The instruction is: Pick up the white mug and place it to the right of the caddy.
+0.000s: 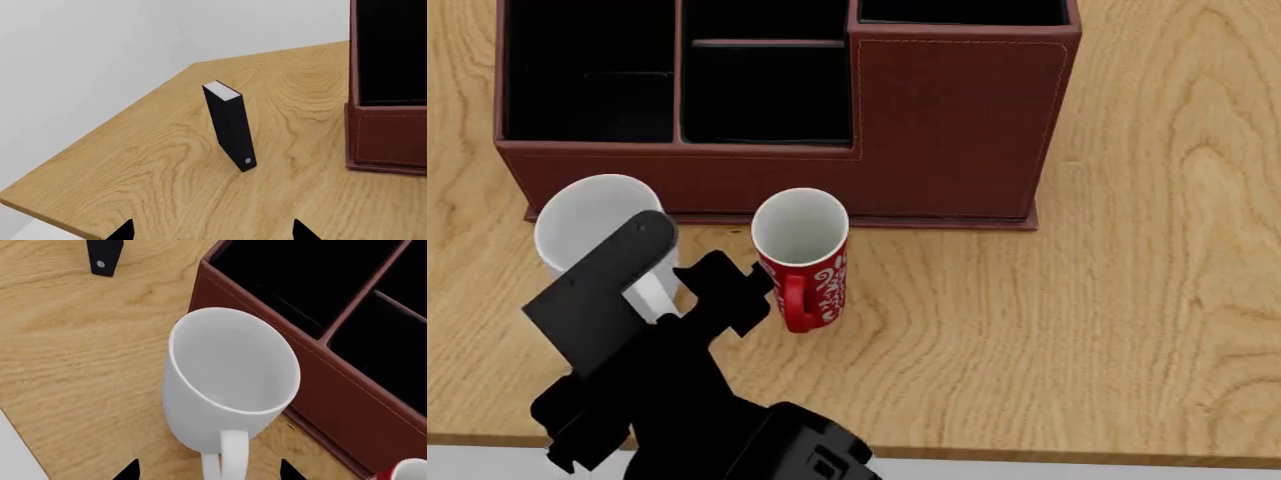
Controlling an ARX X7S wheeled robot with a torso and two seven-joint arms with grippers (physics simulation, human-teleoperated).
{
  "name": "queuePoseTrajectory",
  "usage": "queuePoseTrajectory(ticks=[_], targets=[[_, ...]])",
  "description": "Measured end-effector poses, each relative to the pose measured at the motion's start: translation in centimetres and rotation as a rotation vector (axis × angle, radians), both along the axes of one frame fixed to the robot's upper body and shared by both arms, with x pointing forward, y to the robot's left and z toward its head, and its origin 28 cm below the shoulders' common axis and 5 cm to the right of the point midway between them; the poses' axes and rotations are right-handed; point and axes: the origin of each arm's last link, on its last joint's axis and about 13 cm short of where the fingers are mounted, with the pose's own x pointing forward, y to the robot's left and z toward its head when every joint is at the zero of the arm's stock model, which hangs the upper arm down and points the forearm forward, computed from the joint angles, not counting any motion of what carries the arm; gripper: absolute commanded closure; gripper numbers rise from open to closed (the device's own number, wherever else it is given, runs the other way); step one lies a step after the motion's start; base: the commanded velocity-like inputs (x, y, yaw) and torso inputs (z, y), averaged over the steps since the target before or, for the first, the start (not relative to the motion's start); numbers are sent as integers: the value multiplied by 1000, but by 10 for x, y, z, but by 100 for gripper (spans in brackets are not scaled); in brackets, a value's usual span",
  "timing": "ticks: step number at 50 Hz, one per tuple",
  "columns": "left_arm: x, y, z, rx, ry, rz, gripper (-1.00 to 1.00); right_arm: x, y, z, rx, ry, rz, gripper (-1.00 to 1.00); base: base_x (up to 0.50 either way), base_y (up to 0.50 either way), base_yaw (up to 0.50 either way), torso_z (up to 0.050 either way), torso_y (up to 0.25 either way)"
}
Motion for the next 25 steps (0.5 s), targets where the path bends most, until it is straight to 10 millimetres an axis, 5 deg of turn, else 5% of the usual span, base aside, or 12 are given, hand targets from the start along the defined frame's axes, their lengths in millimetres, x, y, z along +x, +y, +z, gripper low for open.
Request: queuePoseTrajectory(ticks=[25], targets=[[0,1,-1,-4,-1,5,-100,14,8,-4,-34,27,12,-100,0,0,0,0,0]])
